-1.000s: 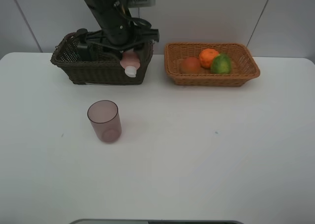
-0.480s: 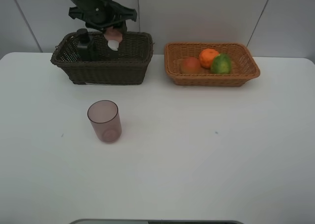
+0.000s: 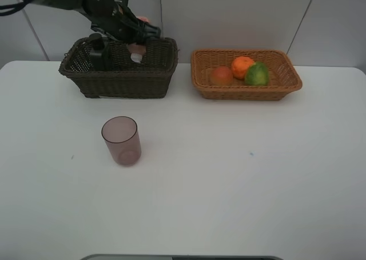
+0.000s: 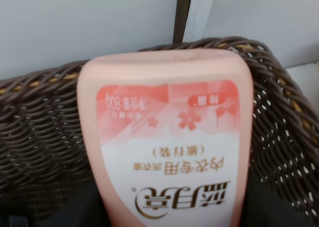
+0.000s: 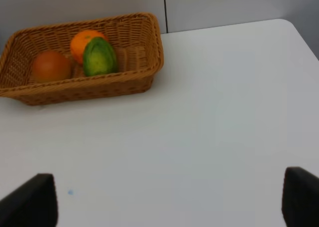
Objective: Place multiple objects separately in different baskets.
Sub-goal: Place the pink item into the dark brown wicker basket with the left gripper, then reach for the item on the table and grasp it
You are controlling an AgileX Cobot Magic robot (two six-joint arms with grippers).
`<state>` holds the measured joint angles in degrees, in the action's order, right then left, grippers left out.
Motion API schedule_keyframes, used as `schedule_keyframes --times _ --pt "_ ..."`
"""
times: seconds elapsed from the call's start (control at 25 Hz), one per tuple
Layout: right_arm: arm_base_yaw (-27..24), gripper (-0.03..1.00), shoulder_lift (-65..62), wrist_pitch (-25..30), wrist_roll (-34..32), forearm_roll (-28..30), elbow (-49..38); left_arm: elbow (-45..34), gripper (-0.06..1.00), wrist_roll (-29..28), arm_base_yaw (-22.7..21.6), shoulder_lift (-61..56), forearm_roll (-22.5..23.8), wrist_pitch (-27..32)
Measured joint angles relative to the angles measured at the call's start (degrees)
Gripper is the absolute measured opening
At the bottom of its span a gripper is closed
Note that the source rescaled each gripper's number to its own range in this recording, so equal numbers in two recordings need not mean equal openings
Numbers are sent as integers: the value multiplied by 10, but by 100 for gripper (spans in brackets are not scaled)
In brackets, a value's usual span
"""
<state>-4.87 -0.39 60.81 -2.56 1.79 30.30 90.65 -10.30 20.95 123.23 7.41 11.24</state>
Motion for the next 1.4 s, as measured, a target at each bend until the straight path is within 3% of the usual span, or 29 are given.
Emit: schedule_keyframes --times 0.52,0.6,0.76,0.92,1.16,1.4 --pt "0 100 0 0 0 0 0 0 64 0 0 16 2 -13" --pt "0 100 0 0 0 0 0 0 70 0 0 16 2 -13" --pt "0 100 0 0 0 0 0 0 96 1 0 16 2 -13" --pt "0 100 0 0 0 0 0 0 100 5 0 16 2 -1" --pt "0 100 0 0 0 0 0 -1 100 7 1 0 2 44" --pt "0 100 0 0 0 0 0 -1 100 7 16 -56 1 181"
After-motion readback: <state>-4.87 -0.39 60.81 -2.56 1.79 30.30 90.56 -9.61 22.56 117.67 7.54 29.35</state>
